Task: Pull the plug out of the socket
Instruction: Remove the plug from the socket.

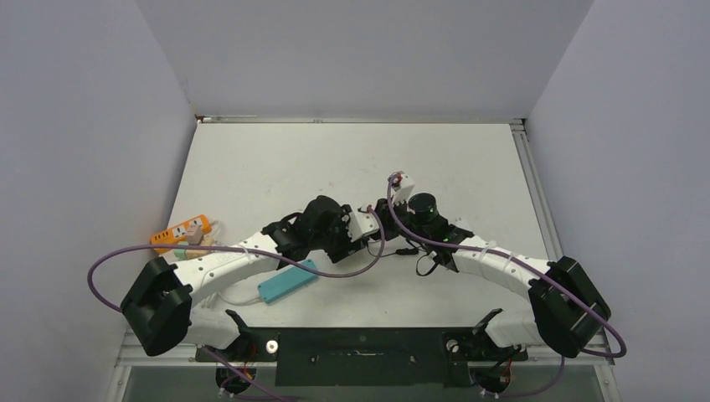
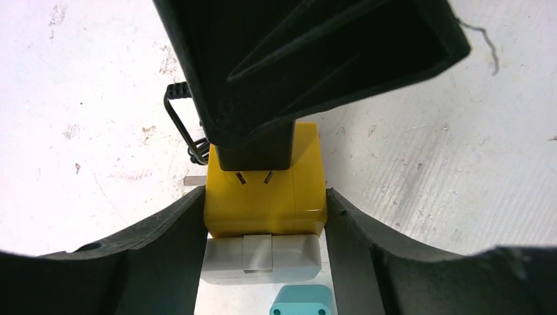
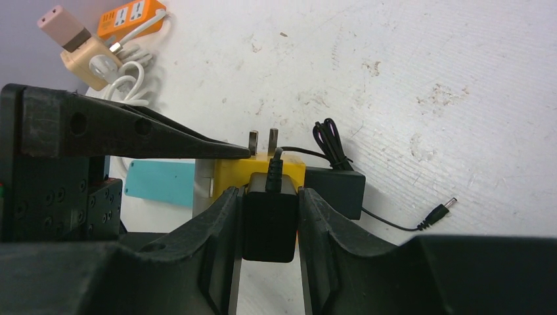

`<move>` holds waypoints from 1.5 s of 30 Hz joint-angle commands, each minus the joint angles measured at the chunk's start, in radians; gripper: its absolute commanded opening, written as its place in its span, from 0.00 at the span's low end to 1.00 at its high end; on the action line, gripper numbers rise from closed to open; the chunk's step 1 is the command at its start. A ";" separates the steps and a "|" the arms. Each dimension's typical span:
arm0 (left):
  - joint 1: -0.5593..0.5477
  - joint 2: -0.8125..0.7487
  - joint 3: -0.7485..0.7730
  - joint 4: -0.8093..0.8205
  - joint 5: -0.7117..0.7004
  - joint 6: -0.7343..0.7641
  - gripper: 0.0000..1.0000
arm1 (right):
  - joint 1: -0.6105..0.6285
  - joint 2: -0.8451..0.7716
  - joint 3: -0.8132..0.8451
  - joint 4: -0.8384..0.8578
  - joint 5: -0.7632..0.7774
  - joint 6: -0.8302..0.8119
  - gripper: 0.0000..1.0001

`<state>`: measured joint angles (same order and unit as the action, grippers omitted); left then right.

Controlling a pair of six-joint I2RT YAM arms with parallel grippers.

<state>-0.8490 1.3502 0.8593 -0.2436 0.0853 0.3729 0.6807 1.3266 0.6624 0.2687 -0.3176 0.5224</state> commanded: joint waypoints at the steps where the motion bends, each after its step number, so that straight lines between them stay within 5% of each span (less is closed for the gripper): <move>1: 0.014 -0.073 -0.001 -0.009 0.019 -0.023 0.00 | -0.081 0.024 -0.023 0.033 0.080 -0.031 0.05; 24: 0.014 0.082 0.042 -0.082 -0.164 0.009 0.00 | -0.075 -0.122 -0.018 0.052 -0.002 0.042 0.05; 38: -0.007 0.123 0.053 -0.091 -0.190 0.001 0.00 | 0.035 -0.136 0.022 -0.007 0.149 0.030 0.05; 45: -0.005 0.096 0.046 -0.084 -0.164 0.001 0.00 | -0.021 -0.132 0.009 -0.025 0.146 0.018 0.05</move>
<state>-0.8841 1.4506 0.9043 -0.2245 0.0494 0.3828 0.7071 1.2648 0.6319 0.2047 -0.1852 0.5438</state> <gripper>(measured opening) 0.559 0.315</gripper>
